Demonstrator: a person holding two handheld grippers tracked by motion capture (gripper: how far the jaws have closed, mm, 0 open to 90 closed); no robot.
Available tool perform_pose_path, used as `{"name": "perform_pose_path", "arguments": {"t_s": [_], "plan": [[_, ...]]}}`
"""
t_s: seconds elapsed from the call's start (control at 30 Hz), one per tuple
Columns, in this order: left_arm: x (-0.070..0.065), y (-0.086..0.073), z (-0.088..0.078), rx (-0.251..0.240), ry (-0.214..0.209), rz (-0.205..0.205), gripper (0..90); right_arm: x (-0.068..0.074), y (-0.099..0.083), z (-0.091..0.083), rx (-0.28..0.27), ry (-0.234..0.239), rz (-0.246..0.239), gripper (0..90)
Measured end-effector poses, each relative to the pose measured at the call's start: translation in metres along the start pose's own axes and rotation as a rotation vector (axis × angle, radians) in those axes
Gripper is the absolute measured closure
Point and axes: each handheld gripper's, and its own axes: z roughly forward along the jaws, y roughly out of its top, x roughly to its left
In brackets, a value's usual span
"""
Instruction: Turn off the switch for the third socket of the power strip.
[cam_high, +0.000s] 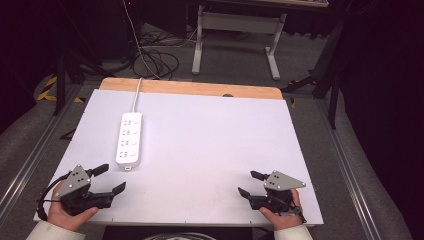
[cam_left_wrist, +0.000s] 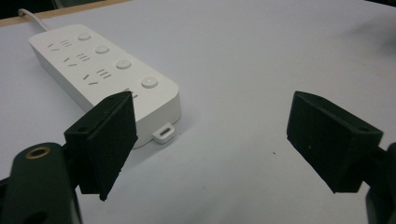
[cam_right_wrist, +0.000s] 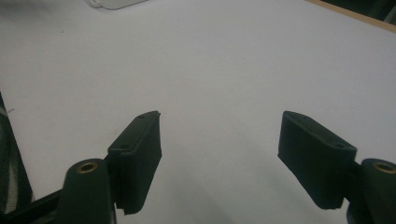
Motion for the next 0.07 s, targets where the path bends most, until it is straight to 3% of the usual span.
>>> {"name": "perform_pose_path", "arguments": {"t_s": [0.07], "plan": [[0.0005,-0.0001,0.0000,-0.002,-0.001,-0.001,16.3,-0.0001,-0.0001,0.0000,-0.003,0.000,0.001,30.5]]}}
